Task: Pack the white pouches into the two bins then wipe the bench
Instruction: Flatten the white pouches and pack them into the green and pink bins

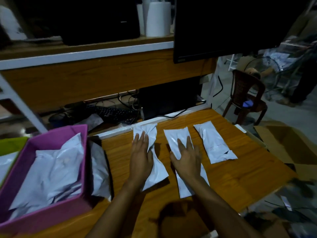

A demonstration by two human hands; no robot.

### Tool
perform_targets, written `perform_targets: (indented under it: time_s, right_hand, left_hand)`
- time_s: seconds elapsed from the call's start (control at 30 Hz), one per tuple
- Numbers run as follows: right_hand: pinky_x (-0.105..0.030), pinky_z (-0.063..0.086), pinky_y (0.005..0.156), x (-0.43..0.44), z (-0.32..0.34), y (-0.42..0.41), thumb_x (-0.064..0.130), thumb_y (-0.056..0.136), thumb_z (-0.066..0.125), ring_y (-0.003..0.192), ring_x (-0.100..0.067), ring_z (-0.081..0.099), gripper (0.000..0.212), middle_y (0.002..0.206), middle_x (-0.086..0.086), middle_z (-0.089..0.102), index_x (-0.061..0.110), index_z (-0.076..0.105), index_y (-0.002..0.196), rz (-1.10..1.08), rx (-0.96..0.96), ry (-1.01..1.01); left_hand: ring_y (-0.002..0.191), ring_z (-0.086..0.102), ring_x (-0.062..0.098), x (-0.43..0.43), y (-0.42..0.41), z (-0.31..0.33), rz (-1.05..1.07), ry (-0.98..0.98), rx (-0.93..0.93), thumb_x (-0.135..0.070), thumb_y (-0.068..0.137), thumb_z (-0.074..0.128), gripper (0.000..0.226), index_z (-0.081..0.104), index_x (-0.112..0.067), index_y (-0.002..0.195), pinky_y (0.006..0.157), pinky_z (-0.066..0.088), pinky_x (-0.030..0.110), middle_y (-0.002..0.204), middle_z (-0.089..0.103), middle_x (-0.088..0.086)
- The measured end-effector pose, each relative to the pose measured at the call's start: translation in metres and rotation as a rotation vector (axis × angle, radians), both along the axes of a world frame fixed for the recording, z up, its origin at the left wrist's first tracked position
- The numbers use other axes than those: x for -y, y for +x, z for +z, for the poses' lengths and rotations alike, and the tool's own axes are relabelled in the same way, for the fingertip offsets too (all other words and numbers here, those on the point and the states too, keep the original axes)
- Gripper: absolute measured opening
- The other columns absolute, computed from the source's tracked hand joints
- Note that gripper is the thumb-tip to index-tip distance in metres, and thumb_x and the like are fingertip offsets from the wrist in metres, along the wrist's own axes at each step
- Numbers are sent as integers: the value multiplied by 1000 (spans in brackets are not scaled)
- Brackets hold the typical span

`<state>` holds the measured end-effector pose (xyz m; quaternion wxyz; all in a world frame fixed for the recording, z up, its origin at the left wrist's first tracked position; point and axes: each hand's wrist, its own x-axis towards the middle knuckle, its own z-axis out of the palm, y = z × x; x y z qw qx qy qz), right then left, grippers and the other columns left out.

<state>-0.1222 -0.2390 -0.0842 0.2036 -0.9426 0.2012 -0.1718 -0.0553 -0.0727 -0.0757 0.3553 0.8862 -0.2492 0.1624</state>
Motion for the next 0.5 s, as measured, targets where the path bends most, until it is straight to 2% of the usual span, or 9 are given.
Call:
perform_targets:
  time_s: [0.1,0.27,0.4,0.5]
  right_hand:
    - [-53,43,99,-46,21,-31,64,84,38,131,-33,38,69,155,-8,32,27,46,141,6,166,24]
    - [-48,47,96,-134,55,-66,62,85,41,130,-29,38,66,155,-5,33,28,45,141,105,326,48]
    - [-42,46,95,-205,82,-71,63,86,39,129,-28,39,66,157,-3,29,28,46,141,226,382,58]
    - [-42,44,98,-254,96,-58,65,85,36,131,-27,37,67,158,-3,27,30,44,142,294,357,46]
  left_hand:
    - [149,8,15,-43,-35,31,16,-48,74,-8,96,51,57,31,-11,150,121,11,37,159,22,-1]
    - [149,11,18,-136,-77,73,119,-56,149,-13,96,47,55,33,-8,148,120,16,38,157,26,4]
    - [148,14,20,-218,-84,90,200,9,181,-20,94,43,55,37,-5,146,119,16,35,156,28,5]
    - [146,18,25,-273,-71,92,273,63,124,-23,93,41,55,40,-3,144,118,17,37,154,31,9]
